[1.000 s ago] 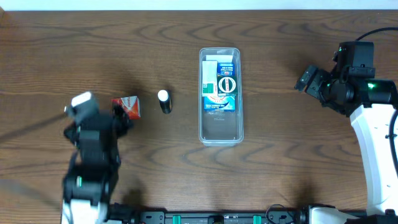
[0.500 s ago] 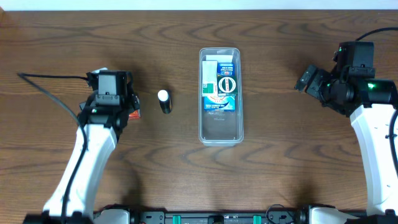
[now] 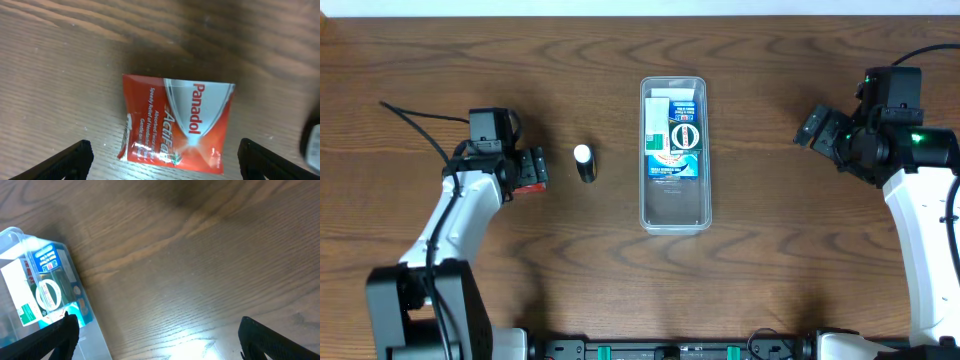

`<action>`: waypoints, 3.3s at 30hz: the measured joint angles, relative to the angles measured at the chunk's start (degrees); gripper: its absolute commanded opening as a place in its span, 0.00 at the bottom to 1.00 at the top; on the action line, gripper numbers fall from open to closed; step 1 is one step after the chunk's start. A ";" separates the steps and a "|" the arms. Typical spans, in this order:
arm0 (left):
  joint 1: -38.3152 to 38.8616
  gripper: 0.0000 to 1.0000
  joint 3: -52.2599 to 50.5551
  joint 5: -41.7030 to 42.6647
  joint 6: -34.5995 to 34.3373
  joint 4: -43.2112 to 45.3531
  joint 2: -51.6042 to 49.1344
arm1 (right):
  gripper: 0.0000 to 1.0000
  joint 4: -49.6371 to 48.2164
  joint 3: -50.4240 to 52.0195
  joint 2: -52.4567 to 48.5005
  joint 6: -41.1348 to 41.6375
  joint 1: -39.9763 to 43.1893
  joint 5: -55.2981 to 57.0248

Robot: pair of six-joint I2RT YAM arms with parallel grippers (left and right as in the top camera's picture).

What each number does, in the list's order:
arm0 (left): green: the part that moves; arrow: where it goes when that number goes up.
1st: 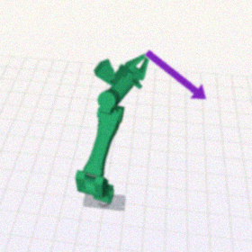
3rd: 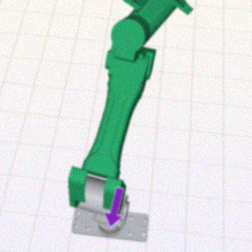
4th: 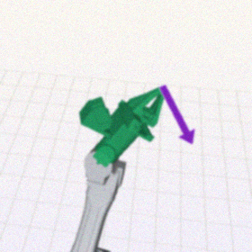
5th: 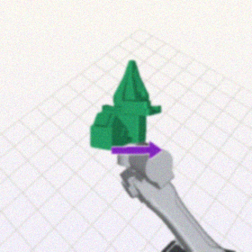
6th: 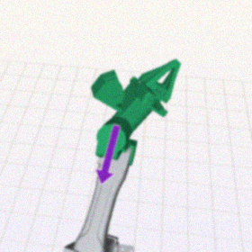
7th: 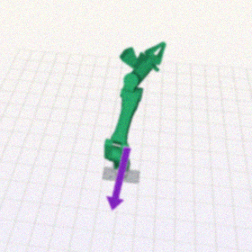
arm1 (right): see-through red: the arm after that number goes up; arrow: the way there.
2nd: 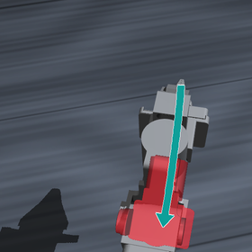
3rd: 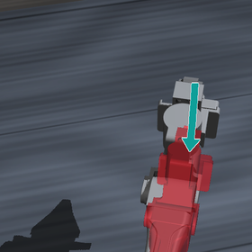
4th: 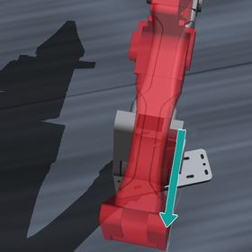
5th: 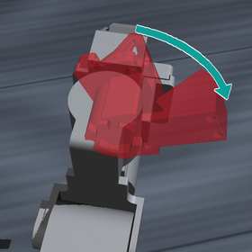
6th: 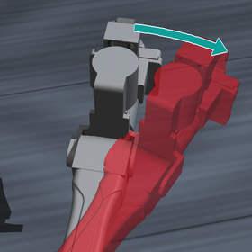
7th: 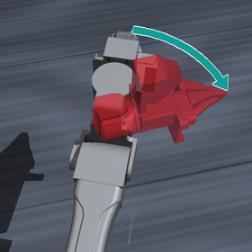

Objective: Pack container
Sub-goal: 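Lower the left gripper and grasp the red sachet, then carry the red sachet over the container with the left gripper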

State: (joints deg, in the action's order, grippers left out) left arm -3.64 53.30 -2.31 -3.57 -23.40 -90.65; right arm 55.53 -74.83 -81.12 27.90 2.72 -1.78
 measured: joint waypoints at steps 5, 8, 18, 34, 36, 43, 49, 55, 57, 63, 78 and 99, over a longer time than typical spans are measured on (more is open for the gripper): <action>-0.04 0.86 0.00 0.90 4.20 1.77 -3.63 | 0.99 0.00 0.00 0.00 0.00 0.00 0.00; -0.07 0.86 0.00 1.11 6.36 3.10 -5.31 | 0.99 0.00 0.00 0.00 -0.02 0.00 0.00; -0.07 0.87 0.11 1.49 8.02 4.52 -9.86 | 0.99 0.00 0.00 0.00 0.00 0.00 0.00; -0.04 0.86 0.61 1.90 4.04 0.20 -1.55 | 0.99 0.00 0.00 0.00 0.00 0.00 0.02; -0.04 0.86 0.61 1.92 3.69 -2.10 2.71 | 0.99 0.00 0.00 0.00 0.00 0.00 0.02; 1.75 0.86 0.61 1.92 2.38 -9.44 17.18 | 0.99 -0.02 0.00 0.00 0.00 0.00 0.02; 6.43 0.93 0.61 -0.46 1.73 -11.04 26.32 | 0.99 0.00 0.00 0.00 0.00 0.00 0.00; 3.43 0.98 0.63 -1.92 0.33 -8.94 19.96 | 0.99 0.00 0.00 0.00 0.00 0.00 0.00; 2.27 0.98 0.63 -0.92 0.33 -7.23 15.06 | 0.99 0.02 0.00 0.00 0.00 0.00 0.00; 0.52 0.98 0.63 1.75 0.31 -2.21 1.16 | 0.99 0.00 0.00 0.02 0.00 0.00 0.00; -0.35 0.94 0.63 3.10 0.17 2.86 -9.57 | 0.99 0.00 0.00 0.02 -0.02 0.00 0.00; 1.14 0.76 3.34 3.39 -0.55 -11.15 9.22 | 0.99 0.00 0.00 0.02 -0.02 0.00 0.02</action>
State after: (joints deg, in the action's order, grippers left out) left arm -2.50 56.64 1.08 -4.12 -34.54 -81.43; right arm 55.53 -74.83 -81.10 27.88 2.72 -1.76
